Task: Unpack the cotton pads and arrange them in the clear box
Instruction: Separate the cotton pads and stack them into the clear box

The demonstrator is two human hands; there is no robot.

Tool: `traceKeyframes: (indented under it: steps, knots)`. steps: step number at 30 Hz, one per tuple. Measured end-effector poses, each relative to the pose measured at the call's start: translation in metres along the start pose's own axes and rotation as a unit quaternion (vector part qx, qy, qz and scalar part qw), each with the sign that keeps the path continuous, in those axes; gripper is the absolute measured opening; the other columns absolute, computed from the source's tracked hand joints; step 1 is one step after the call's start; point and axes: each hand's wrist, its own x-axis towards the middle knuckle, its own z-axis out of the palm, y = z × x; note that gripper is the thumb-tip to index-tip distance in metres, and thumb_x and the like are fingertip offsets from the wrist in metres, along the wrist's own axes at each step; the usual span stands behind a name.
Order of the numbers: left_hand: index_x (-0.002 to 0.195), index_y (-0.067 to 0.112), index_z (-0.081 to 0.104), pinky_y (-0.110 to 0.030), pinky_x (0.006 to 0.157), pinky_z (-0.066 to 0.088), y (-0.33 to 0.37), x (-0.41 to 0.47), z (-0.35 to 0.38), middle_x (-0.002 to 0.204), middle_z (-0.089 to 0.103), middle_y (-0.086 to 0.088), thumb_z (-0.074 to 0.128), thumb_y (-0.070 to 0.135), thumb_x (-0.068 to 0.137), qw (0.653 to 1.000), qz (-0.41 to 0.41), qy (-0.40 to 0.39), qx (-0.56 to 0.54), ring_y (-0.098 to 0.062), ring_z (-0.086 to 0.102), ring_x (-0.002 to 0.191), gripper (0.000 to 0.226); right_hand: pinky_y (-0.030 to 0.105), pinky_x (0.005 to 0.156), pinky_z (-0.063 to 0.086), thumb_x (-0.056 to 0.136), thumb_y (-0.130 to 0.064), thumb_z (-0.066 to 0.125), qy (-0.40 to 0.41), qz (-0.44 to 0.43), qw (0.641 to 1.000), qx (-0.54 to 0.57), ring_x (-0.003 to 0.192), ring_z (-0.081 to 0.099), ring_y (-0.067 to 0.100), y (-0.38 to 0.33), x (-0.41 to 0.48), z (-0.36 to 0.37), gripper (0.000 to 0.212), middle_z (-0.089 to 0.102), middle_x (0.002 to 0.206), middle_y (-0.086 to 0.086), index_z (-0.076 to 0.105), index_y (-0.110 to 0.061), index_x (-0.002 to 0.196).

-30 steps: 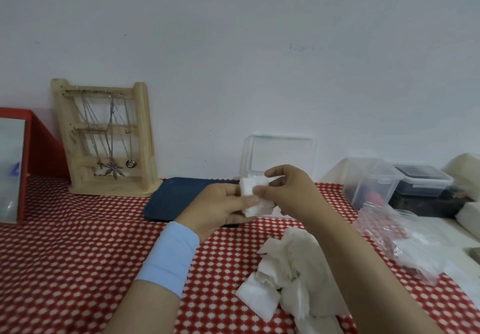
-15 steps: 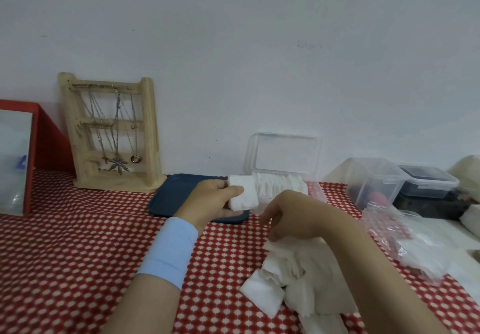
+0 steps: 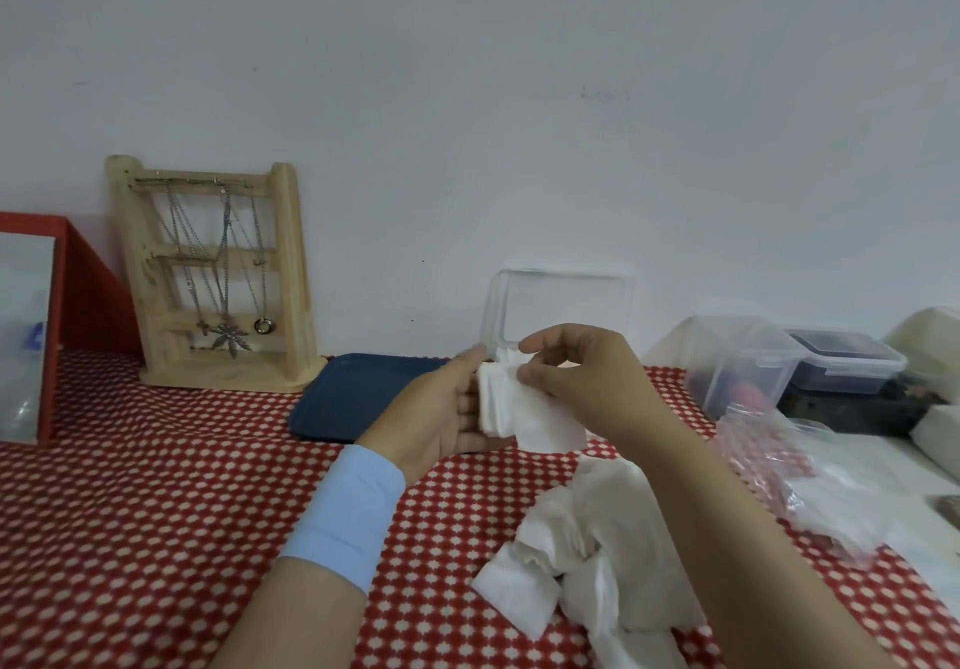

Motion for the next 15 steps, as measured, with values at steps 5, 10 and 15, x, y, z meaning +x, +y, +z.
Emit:
traceKeyframes:
  steps: [5, 10, 15]
  knots:
    - [0.119, 0.002, 0.069, -0.032, 0.081, 0.063, -0.002, -0.001, -0.003, 0.108, 0.078, -0.012, 0.067, 0.013, 0.096, 0.997, 0.037, 0.008, 0.063, -0.025, 0.076, 0.101, 0.025, 0.026, 0.064, 0.054, 0.086, -0.036, 0.078, -0.025, 0.045, 0.999, -0.001, 0.079, 0.069, 0.010, -0.004, -0.001, -0.002, 0.022, 0.073, 0.090, -0.004, 0.073, -0.025, 0.105]
    - [0.117, 0.005, 0.070, -0.030, 0.076, 0.063, -0.005, 0.003, -0.010, 0.106, 0.079, -0.010, 0.069, 0.011, 0.095, 0.997, 0.042, 0.050, 0.038, -0.023, 0.077, 0.096, 0.022, 0.026, 0.065, 0.059, 0.083, -0.025, 0.082, -0.143, 0.126, 0.980, -0.053, 0.071, 0.072, 0.013, -0.007, -0.004, -0.017, 0.032, 0.075, 0.096, 0.005, 0.072, -0.016, 0.112]
    - [0.114, 0.006, 0.072, -0.028, 0.075, 0.062, -0.007, 0.008, -0.017, 0.107, 0.078, -0.007, 0.071, 0.009, 0.093, 0.992, 0.062, 0.099, 0.055, -0.018, 0.076, 0.096, 0.021, 0.043, 0.079, 0.064, 0.085, -0.013, 0.080, -0.077, 0.108, 0.991, -0.027, 0.072, 0.073, 0.025, -0.006, -0.001, -0.024, 0.002, 0.077, 0.078, 0.008, 0.079, -0.012, 0.087]
